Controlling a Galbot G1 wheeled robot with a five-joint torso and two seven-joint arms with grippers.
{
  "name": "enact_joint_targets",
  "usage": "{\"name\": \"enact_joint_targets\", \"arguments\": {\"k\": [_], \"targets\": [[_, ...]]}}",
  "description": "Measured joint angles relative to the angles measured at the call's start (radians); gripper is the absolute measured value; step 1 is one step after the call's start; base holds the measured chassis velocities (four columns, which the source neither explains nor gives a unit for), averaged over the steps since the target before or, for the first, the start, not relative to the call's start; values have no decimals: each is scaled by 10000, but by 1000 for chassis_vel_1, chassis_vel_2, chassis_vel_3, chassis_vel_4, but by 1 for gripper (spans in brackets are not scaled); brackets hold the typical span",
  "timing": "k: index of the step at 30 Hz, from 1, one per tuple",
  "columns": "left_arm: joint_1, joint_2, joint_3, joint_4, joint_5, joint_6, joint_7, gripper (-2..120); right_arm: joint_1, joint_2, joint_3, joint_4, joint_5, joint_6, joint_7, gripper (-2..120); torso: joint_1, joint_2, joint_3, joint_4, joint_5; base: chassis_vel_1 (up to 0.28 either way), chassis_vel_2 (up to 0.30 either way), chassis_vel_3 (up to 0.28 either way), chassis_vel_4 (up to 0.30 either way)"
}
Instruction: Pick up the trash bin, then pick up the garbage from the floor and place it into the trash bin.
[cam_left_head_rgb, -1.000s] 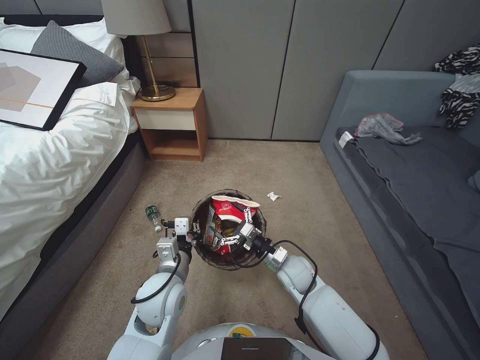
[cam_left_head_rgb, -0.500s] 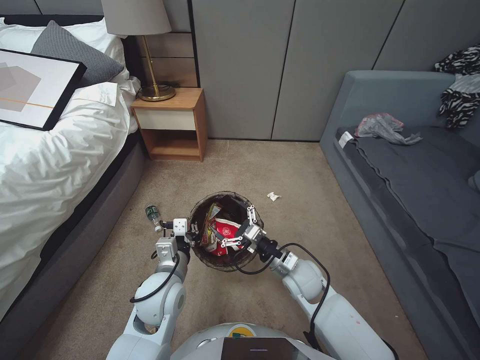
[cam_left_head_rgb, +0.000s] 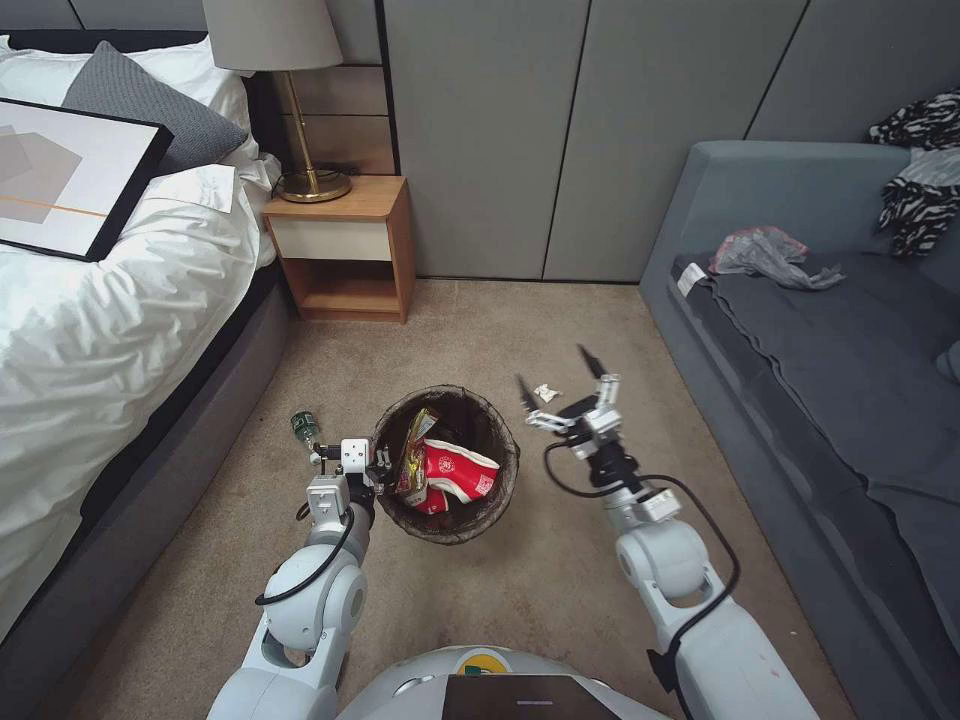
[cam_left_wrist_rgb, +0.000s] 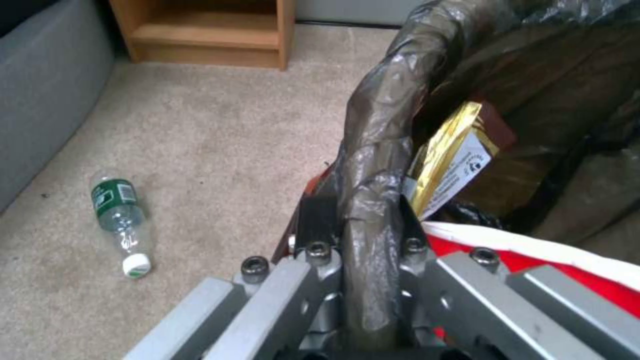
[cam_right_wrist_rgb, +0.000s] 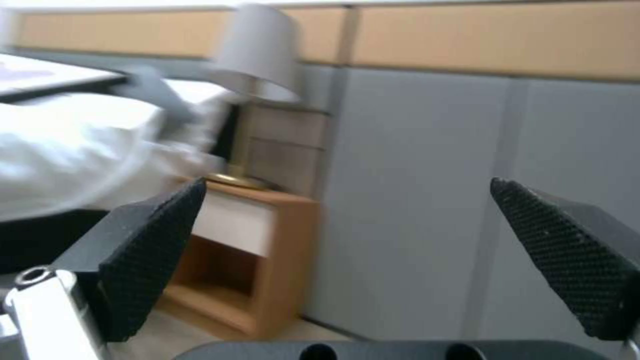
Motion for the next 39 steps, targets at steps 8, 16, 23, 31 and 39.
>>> {"name": "enact_joint_targets", "arguments": {"k": [8,16,23,31,39], "targets": [[-5,-9,-33,27,4,-44,-2,0,-992,568,742,-119,-8,481,953,100,0,0,0,2,-1,0,0,0,0],[-5,-5,-63,29,6,-60,-1,0,-1386,877,956,-470,23,963,1119,100,-1,1,-1,6,-4,0,0,0,0],[-10,9,-103,36,6,-70,-3,0,-1667,1099,1088,-808,5,1313,1177,100,0,0,0,-1,4,0,0,0,0],[-7,11,-116,43,-4,-103,6,0,-1683,1321,1169,-1383,-235,1627,1089,100,0,0,0,1,-1,0,0,0,0],[1,-3,-124,44,0,-123,10,0,-1556,1298,1131,-1538,-160,1665,773,99,0,0,0,1,0,-16,20,21,-31]]}}
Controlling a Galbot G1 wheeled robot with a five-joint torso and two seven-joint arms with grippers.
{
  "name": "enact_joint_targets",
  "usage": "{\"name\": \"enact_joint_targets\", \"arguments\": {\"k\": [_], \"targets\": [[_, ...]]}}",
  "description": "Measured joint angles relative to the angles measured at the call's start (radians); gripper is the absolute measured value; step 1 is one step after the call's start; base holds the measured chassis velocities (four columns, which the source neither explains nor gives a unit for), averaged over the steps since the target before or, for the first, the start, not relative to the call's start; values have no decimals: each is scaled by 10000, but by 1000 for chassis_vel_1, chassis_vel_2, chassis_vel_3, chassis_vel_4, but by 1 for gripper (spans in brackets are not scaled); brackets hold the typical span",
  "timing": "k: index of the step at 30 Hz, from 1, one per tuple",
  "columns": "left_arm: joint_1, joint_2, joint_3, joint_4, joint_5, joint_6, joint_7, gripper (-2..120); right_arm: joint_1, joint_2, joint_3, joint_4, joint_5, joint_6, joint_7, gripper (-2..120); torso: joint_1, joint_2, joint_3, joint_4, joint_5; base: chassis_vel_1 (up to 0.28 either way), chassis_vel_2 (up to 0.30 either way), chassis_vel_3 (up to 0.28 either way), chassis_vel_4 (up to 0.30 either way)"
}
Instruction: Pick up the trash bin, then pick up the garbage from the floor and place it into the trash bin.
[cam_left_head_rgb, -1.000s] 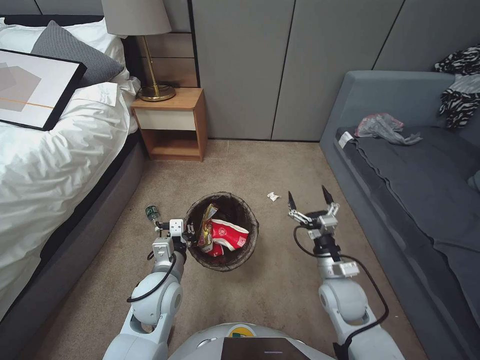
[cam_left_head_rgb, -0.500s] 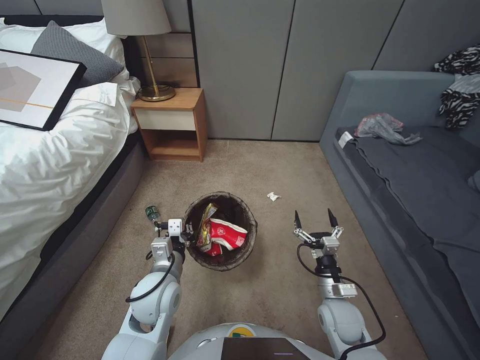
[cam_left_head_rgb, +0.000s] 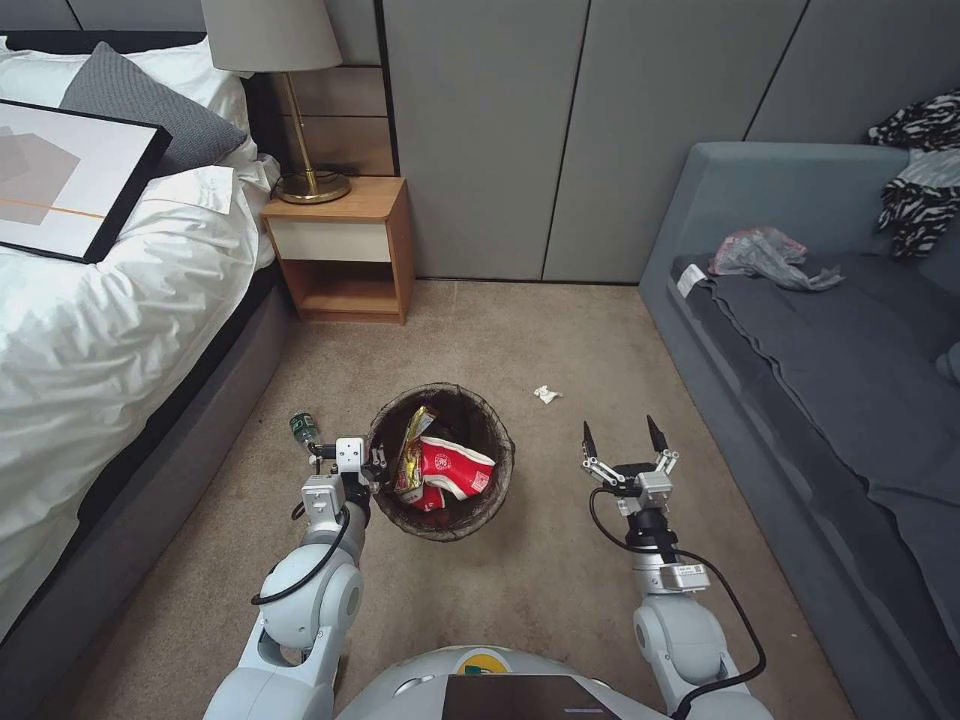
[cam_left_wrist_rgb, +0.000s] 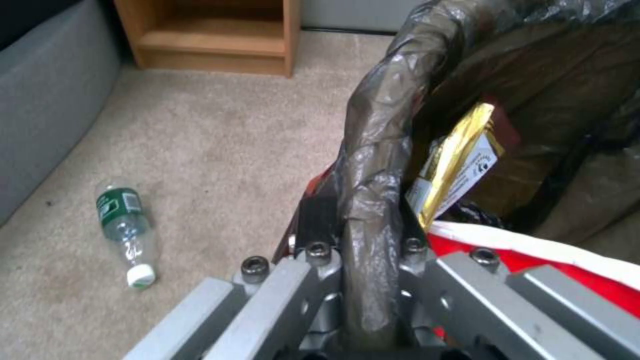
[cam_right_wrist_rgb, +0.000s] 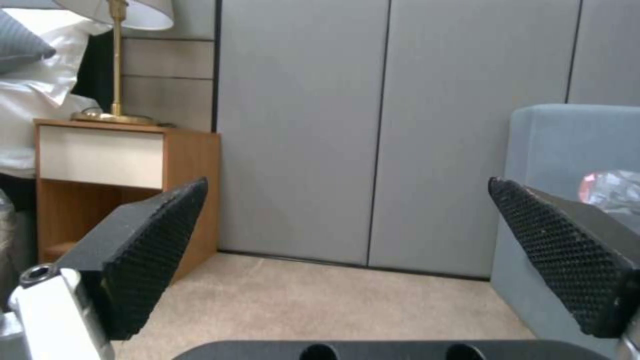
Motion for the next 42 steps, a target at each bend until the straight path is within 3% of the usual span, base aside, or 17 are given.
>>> {"name": "enact_joint_targets", "arguments": {"k": [27,35,42], "targets": [[-29,-24,-15,35,-17,-54,10,0,165,-28,-24,-220,-47,155,-374,100,0,0,1,-2,-1,-191,190,193,-193],[-16,-8,-19,34,-18,-70,6,0,498,-171,-43,-612,-782,879,-492,100,2,-1,2,2,-1,-151,148,159,-143],[5,17,-15,-8,-18,-66,2,0,613,-507,-497,-556,-883,240,-29,100,0,0,-1,-2,1,2,7,13,-12]]}}
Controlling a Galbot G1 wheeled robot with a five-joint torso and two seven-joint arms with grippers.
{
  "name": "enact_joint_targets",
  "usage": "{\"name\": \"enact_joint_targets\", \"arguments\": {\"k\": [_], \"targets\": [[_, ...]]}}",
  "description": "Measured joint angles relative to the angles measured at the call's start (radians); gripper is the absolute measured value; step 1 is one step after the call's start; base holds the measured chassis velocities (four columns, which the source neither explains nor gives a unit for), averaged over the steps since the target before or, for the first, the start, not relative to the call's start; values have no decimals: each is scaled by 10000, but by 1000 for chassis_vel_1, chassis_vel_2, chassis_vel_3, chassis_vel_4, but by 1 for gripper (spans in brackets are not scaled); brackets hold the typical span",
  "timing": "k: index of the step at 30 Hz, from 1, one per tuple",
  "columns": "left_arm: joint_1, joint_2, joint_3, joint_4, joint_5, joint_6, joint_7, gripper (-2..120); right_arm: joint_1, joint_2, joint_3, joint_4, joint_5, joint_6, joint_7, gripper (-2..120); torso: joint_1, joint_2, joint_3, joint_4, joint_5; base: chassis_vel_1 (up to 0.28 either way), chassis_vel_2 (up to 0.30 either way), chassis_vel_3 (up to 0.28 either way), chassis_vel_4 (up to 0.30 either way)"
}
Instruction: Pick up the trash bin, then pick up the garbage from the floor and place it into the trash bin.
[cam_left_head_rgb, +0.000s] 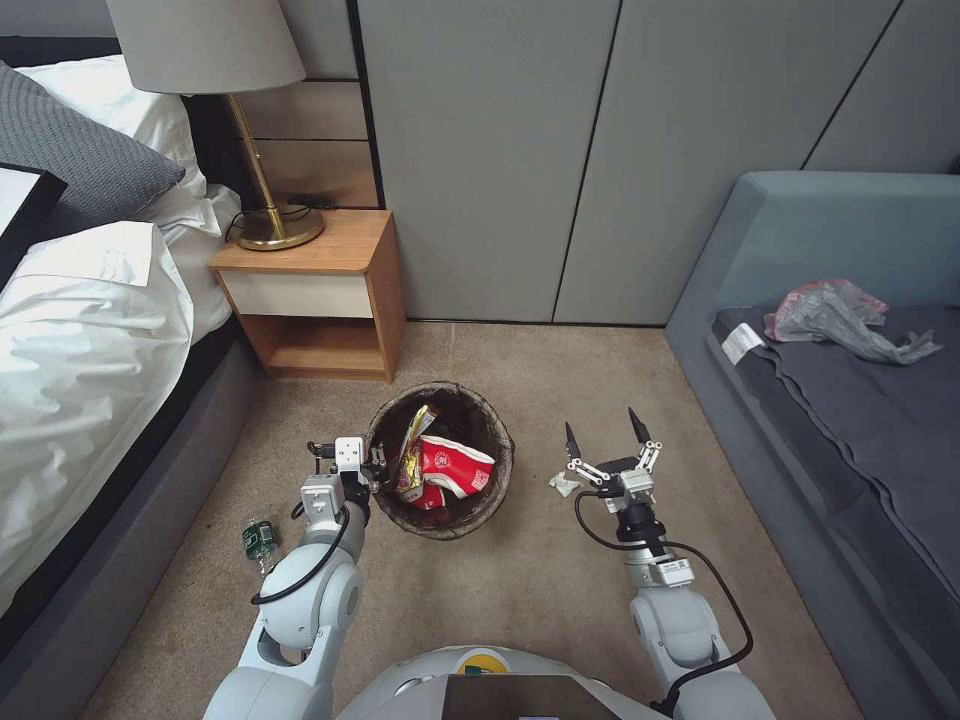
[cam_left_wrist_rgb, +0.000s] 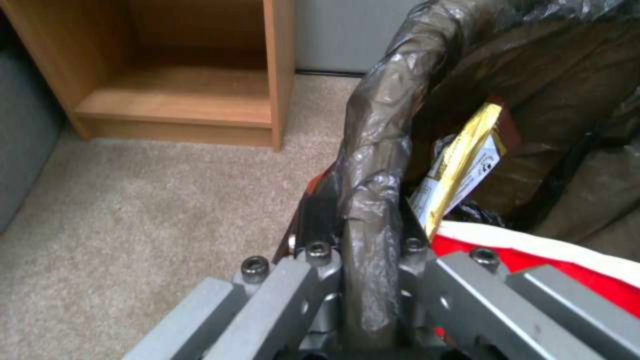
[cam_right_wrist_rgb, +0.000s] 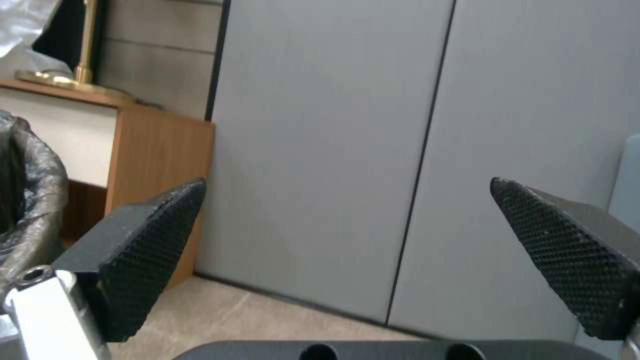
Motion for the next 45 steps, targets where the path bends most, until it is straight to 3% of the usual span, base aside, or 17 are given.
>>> {"name": "enact_joint_targets", "arguments": {"k": [3,6,7,9,10,13,21,30,45], "targets": [[13,7,0,-28,2,4,-2,0,62,-157,-157,140,156,-755,168,100,0,0,0,2,-1,0,0,0,0],[40,12,0,-81,6,6,-4,0,74,-465,-460,472,591,-2956,318,100,0,0,1,3,-1,0,0,0,0],[40,12,0,-81,6,6,-4,0,74,-465,-460,472,591,-2956,318,100,0,0,1,3,-1,0,0,0,0],[51,22,-8,-109,6,7,-4,0,110,-670,-684,630,994,-4438,592,100,0,0,1,1,0,0,0,0,0],[51,22,-8,-109,6,7,-4,0,110,-670,-684,630,994,-4438,592,100,0,0,1,1,0,0,0,0,0],[53,35,-22,-114,5,9,-5,0,416,-886,-923,500,1368,-6002,805,100,0,0,0,1,-1,0,0,0,0],[44,39,-3,-116,4,22,-6,0,1564,-1240,-1545,-879,2222,-8113,862,100,0,0,1,1,0,0,0,0,0],[-17,42,-5,-8,-7,39,-8,0,2754,-1338,-1982,-2941,2314,-8291,705,100,0,0,2,1,-1,0,0,0,0],[-4,-10,-35,80,7,64,-35,0,4225,-987,-2535,-5102,2092,-7842,361,100,1,0,2,3,-1,0,0,0,0]]}}
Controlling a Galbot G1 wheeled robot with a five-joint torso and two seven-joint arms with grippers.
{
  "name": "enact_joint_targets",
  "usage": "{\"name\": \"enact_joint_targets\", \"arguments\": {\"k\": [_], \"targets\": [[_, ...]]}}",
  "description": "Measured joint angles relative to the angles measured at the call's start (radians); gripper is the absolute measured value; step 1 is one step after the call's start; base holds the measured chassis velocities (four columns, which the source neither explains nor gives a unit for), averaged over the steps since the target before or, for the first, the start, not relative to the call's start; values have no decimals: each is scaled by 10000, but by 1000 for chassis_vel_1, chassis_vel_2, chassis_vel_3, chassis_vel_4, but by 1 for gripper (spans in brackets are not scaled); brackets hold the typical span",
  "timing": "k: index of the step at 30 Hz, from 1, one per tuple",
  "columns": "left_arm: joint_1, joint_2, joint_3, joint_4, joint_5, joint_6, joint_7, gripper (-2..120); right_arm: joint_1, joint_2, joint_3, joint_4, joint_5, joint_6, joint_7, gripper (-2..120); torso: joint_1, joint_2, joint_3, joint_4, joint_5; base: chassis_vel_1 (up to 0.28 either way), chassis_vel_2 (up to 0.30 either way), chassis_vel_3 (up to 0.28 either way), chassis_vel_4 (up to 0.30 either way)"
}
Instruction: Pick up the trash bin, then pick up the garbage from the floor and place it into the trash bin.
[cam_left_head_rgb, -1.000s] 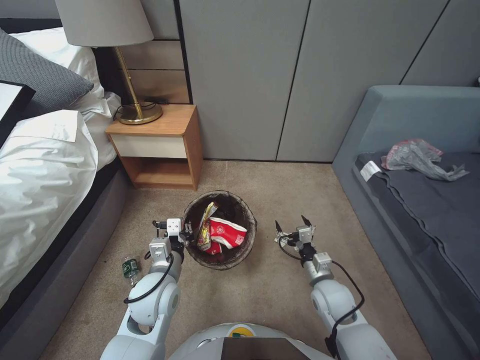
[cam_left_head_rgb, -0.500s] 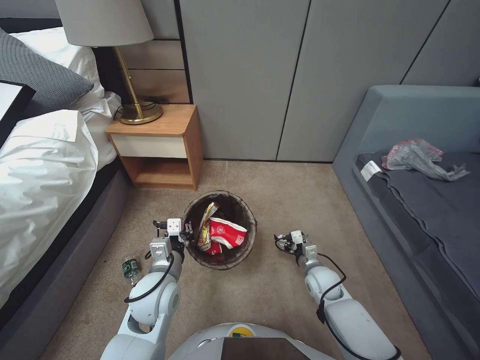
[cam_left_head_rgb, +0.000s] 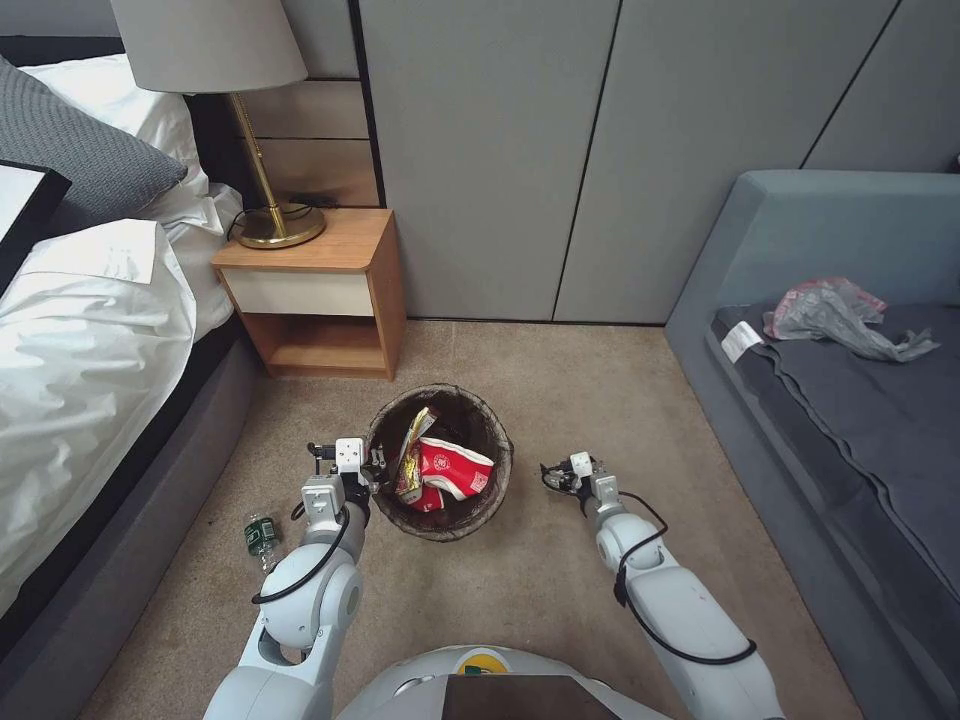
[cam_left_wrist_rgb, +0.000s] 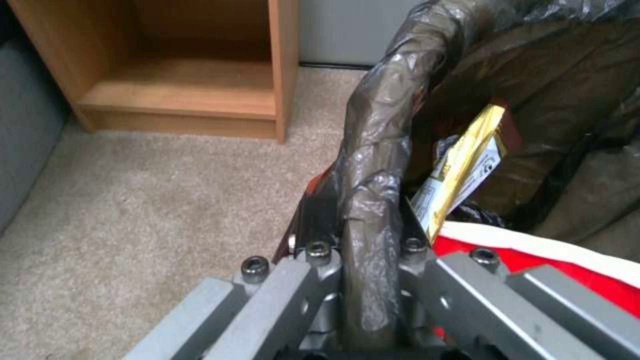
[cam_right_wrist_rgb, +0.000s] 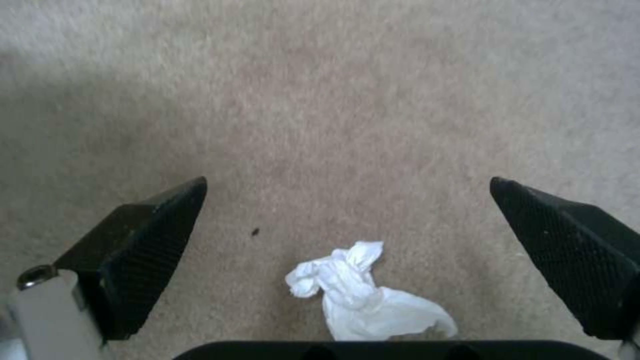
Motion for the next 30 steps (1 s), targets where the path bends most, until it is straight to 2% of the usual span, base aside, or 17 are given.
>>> {"name": "enact_joint_targets", "arguments": {"k": [30], "targets": [[16,-10,37,-66,14,-28,-14,0,-383,115,372,-524,-385,162,-65,99,0,0,-1,-1,0,0,0,0,0]]}}
